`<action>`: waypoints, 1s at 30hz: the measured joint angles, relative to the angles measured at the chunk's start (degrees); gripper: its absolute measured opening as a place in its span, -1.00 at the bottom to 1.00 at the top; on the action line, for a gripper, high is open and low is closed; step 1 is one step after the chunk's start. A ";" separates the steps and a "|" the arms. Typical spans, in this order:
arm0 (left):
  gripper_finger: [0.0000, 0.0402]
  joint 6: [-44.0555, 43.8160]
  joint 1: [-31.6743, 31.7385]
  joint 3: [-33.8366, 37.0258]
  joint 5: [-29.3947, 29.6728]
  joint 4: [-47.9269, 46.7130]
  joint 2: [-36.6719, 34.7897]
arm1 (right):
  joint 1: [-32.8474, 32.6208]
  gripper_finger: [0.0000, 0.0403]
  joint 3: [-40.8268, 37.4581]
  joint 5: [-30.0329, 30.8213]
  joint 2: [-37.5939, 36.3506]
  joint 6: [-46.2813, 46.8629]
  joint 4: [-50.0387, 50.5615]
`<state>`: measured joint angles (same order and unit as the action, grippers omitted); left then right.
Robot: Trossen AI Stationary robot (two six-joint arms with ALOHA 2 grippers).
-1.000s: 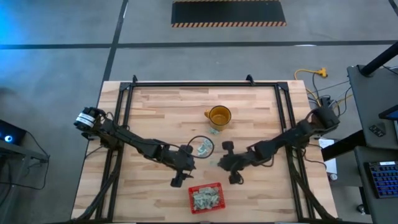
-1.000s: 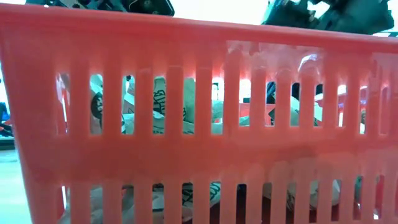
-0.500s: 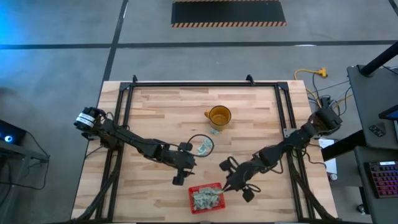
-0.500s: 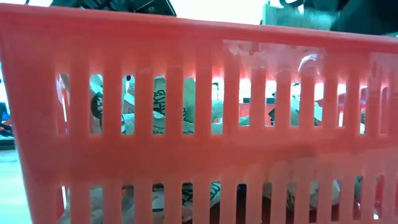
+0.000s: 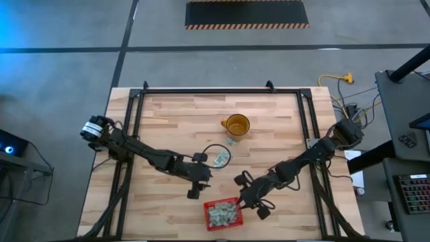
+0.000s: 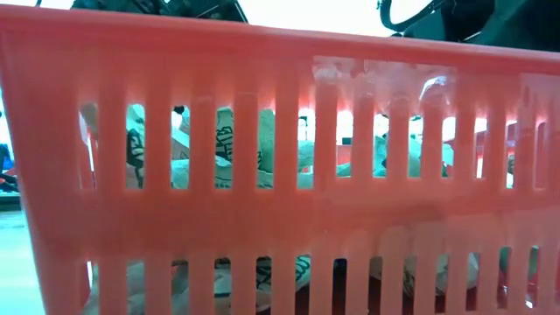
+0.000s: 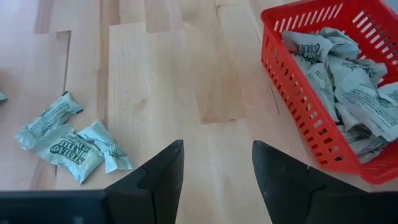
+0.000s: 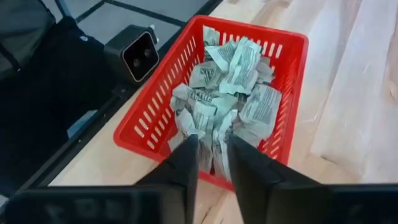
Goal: Pick and place Stevia / Truvia into bins
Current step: Put the stevia packet into the bin
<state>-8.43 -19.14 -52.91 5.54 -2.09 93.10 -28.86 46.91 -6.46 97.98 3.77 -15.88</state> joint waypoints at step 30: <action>-0.14 -1.88 3.85 5.40 10.47 21.33 13.29 | 1.01 -0.49 -1.07 18.67 -6.87 9.58 30.51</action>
<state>-10.31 -15.28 -47.50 16.01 19.24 106.39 -27.86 45.85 12.21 91.11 13.35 14.63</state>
